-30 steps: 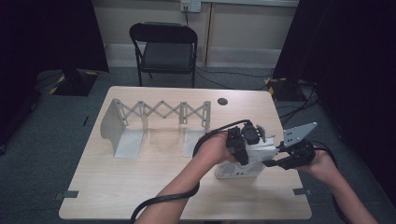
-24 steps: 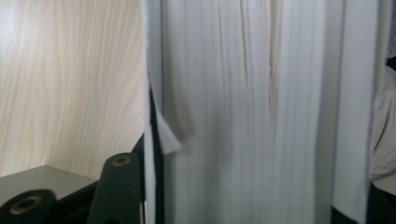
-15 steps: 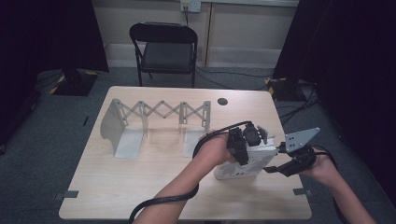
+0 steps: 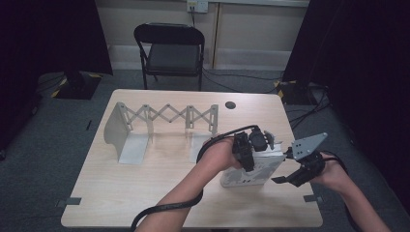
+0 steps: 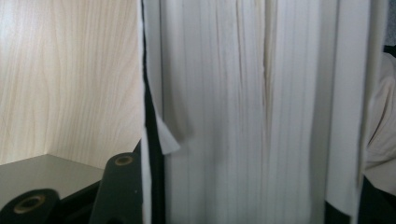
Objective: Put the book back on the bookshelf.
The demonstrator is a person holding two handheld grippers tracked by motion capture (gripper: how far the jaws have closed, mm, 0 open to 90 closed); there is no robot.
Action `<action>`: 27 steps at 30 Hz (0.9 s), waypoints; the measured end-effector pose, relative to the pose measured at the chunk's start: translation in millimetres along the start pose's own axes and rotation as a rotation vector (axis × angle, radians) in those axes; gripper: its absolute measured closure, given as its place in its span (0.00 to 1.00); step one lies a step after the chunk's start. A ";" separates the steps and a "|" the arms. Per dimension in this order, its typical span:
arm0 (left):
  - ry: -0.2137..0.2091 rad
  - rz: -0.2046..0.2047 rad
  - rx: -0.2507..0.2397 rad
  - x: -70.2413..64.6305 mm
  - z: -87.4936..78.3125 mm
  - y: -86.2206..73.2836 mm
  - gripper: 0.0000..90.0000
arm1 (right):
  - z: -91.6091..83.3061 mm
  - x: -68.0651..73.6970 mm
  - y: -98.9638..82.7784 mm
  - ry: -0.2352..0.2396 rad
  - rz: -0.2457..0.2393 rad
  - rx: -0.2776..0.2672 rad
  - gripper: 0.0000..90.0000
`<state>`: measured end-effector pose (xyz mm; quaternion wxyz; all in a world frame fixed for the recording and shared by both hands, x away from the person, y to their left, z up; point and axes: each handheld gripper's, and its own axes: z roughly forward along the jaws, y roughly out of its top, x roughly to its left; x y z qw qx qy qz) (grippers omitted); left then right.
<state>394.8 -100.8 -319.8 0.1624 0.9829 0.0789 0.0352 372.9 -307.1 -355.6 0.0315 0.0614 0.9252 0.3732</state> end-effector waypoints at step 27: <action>0.015 -0.026 0.003 -5.0 -3.7 -3.0 0.59 | 8.6 -9.3 -49.5 -0.113 0.175 0.019 0.19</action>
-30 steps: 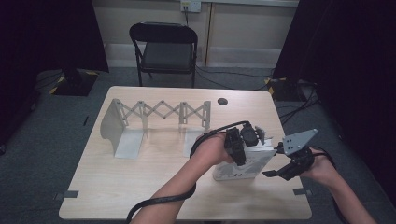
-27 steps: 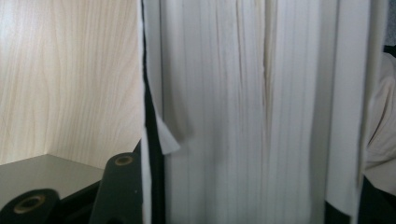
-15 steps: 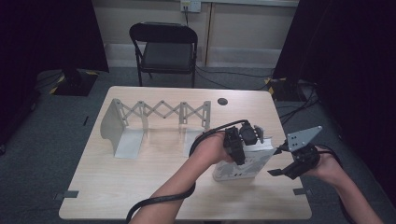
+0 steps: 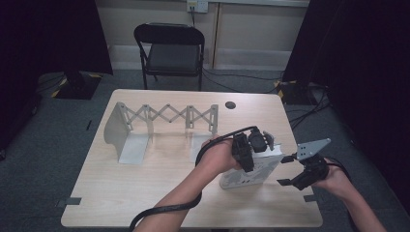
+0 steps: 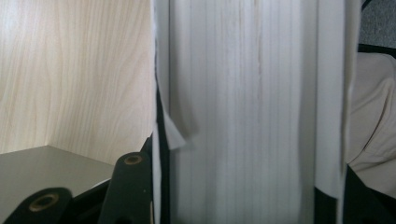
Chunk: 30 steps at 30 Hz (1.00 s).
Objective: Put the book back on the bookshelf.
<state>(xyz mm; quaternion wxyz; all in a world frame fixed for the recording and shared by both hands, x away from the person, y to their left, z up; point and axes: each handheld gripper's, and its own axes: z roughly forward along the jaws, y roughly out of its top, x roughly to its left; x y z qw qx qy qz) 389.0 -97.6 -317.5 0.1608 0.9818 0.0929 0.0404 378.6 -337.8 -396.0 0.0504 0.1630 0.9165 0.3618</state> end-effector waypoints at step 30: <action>0.014 -0.060 -0.003 0.2 -9.2 -26.8 0.59 | 63.2 11.1 -52.6 -0.173 0.161 -0.016 0.14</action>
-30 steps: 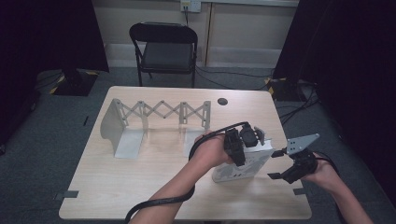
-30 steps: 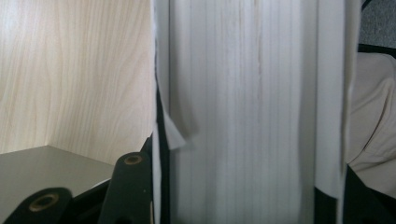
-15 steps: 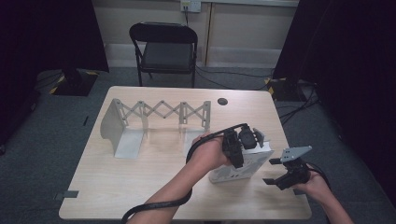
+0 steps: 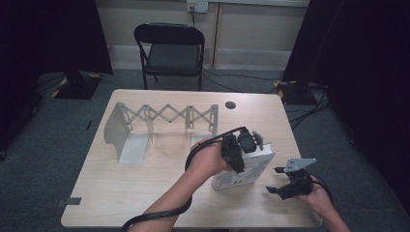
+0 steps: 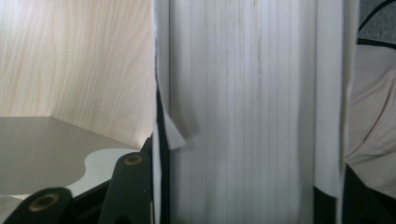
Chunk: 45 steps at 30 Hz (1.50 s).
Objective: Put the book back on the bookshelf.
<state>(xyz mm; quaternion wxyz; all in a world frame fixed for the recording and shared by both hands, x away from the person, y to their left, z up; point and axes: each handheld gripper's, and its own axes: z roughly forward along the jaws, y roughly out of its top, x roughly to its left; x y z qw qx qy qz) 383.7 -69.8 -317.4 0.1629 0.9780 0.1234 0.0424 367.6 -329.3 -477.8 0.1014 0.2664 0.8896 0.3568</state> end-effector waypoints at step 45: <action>0.024 -0.099 0.005 15.7 -35.1 -36.7 0.59 | 14.4 9.2 -15.7 -0.020 0.009 -0.056 0.11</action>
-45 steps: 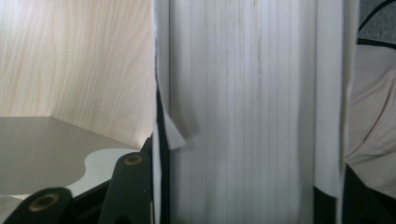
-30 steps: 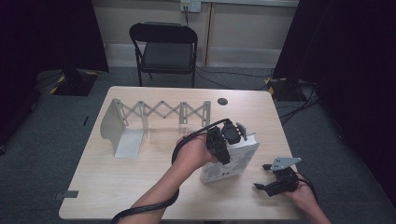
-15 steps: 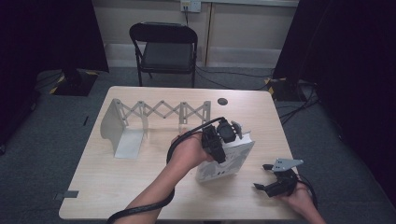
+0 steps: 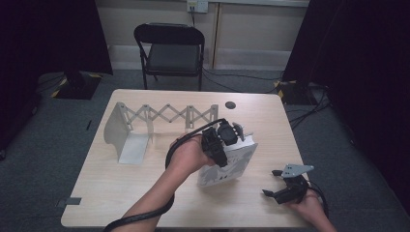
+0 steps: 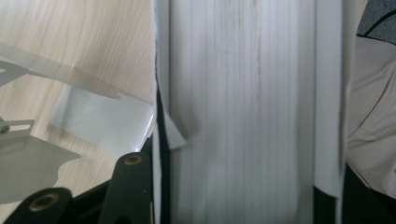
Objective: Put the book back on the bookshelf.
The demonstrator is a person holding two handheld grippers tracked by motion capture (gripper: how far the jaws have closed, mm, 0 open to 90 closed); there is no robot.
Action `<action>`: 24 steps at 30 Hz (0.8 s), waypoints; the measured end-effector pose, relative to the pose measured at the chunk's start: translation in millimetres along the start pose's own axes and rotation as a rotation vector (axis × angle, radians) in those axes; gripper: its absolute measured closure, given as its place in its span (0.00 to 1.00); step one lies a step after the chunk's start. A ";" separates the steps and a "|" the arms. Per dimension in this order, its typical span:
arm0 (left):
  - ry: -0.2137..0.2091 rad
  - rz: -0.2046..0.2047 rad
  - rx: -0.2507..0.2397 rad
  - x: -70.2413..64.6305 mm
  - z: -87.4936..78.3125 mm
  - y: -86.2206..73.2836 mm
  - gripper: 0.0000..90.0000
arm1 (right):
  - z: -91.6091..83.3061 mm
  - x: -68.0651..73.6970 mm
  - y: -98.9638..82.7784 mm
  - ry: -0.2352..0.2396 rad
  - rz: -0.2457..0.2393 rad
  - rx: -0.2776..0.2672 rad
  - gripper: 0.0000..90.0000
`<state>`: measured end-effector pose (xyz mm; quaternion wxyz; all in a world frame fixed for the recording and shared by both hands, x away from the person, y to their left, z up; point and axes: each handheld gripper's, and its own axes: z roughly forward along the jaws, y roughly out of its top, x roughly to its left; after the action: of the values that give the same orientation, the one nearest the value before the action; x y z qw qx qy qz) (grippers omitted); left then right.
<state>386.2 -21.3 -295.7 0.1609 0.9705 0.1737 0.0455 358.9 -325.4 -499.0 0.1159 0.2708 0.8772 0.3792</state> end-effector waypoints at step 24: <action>0.020 -0.081 -0.008 16.1 -12.9 -20.0 0.59 | 0.0 -0.1 0.0 0.000 0.000 0.000 0.11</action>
<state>393.0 5.9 -289.6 0.1646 0.9615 0.2144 0.0495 359.0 -325.4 -499.0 0.1161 0.2707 0.8772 0.3791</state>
